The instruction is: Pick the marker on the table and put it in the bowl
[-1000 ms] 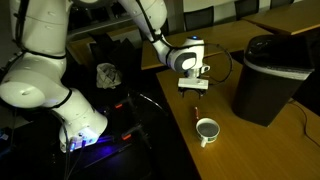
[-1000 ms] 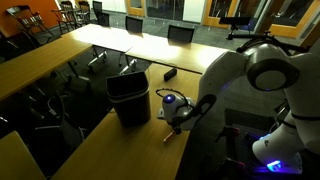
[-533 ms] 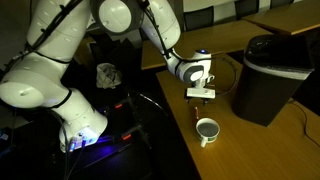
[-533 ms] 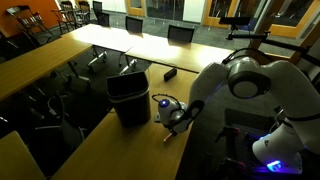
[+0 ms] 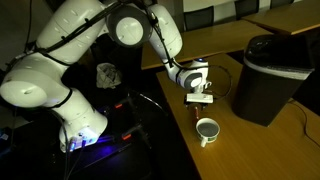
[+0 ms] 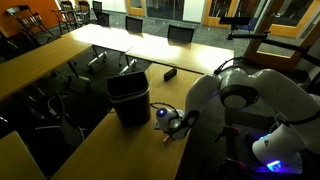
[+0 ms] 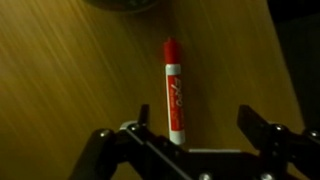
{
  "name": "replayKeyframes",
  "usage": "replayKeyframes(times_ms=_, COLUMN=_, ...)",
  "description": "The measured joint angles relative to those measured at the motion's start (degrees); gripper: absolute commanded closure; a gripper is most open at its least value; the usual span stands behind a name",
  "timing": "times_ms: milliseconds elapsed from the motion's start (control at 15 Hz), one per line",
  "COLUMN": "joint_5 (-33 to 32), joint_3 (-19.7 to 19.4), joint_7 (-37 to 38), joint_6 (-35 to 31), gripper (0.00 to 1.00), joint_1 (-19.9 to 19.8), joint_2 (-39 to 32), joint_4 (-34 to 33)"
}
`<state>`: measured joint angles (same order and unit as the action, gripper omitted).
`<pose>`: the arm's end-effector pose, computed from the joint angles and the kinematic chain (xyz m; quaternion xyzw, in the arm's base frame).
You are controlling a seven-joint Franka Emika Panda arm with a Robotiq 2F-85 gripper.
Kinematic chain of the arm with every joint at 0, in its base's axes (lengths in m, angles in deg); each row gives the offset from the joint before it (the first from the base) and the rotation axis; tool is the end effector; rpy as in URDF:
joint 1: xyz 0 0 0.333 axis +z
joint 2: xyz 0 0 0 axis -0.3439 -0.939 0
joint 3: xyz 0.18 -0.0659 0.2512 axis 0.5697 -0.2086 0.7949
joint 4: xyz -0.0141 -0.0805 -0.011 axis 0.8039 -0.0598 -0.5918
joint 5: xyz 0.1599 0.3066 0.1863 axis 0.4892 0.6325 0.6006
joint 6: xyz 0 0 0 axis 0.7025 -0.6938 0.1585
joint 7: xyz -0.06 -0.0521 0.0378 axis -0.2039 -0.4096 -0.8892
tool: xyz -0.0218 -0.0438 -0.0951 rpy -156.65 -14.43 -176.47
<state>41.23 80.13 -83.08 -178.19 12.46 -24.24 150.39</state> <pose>0.5905 -0.0405 -0.0430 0.8768 0.4730 -0.0864 0.0039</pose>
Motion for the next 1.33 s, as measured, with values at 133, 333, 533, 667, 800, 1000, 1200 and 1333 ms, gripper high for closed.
replayKeyframes(times_ms=133, joint_5=-1.23, joint_3=-1.08, joint_7=1.71, joint_6=-0.04, gripper=0.39, joint_1=1.44, joint_2=-2.43, joint_4=-2.31)
replayKeyframes(times_ms=333, joint_5=-2.80, joint_3=-2.42, joint_7=4.33, joint_6=-0.07, gripper=0.65, joint_1=3.77, joint_2=-5.58, joint_4=-5.55)
replayKeyframes(times_ms=533, joint_5=-4.28, joint_3=-3.37, joint_7=6.44, joint_6=-0.03, gripper=0.85, joint_1=5.13, joint_2=-7.22, joint_4=-7.60)
replayKeyframes(times_ms=667, joint_5=-4.62, joint_3=-3.71, joint_7=7.23, joint_6=-0.03, gripper=0.99, joint_1=5.44, joint_2=-7.22, joint_4=-7.96)
replayKeyframes(times_ms=800, joint_5=-4.78, joint_3=-3.79, joint_7=7.45, joint_6=-0.01, gripper=0.95, joint_1=5.44, joint_2=-7.14, joint_4=-8.05)
replayKeyframes(times_ms=1000, joint_5=-5.13, joint_3=-4.16, joint_7=7.45, joint_6=0.02, gripper=0.95, joint_1=5.31, joint_2=-6.40, joint_4=-8.04)
replayKeyframes(times_ms=1200, joint_5=-6.75, joint_3=-4.17, joint_7=7.25, joint_6=3.66, gripper=0.95, joint_1=5.21, joint_2=-3.03, joint_4=-6.93)
replayKeyframes(times_ms=1333, joint_5=-8.57, joint_3=-4.14, joint_7=7.09, joint_6=9.22, gripper=0.95, joint_1=5.55, joint_2=0.55, joint_4=-5.63)
